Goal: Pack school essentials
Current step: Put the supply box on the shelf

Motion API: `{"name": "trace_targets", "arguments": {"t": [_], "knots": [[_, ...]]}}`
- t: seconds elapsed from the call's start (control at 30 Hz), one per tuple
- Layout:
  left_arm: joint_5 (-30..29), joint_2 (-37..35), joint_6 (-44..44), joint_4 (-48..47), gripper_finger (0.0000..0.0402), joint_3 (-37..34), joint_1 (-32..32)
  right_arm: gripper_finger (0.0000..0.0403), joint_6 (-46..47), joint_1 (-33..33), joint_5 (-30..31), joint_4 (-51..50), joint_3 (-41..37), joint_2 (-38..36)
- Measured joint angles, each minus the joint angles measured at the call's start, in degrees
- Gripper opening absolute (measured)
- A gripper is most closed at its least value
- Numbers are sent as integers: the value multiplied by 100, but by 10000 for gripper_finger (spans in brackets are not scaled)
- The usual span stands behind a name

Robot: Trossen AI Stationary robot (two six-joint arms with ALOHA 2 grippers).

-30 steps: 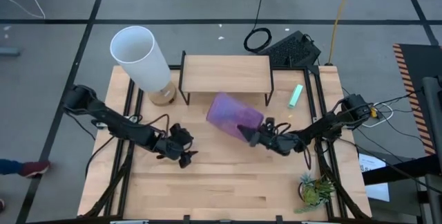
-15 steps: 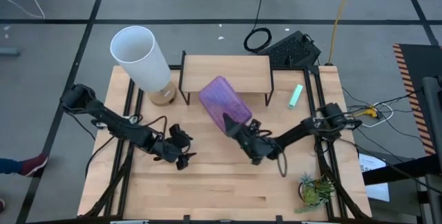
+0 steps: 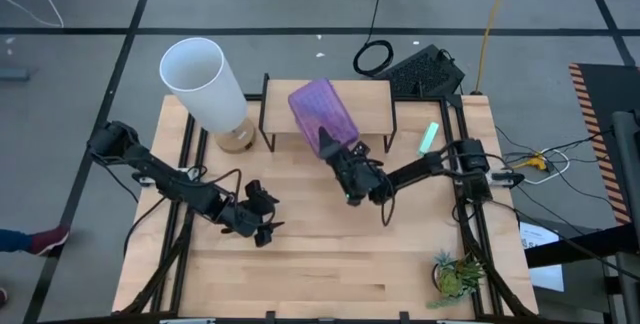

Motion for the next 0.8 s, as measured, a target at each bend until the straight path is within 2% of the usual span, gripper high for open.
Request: {"name": "trace_targets", "arguments": {"t": [0.13,0.3,0.47,0.8], "knots": [[0,-2,-19,0,321,0,30,265,223,-250,-555,-78,0,0],[2,-2,-55,0,321,0,-9,266,246,-412,-760,-130,-2,0],[2,-4,-103,2,321,0,-22,277,319,-414,-784,-232,-2,0],[2,-4,-184,2,321,0,-20,329,431,-486,-765,-585,-7,-2]]}}
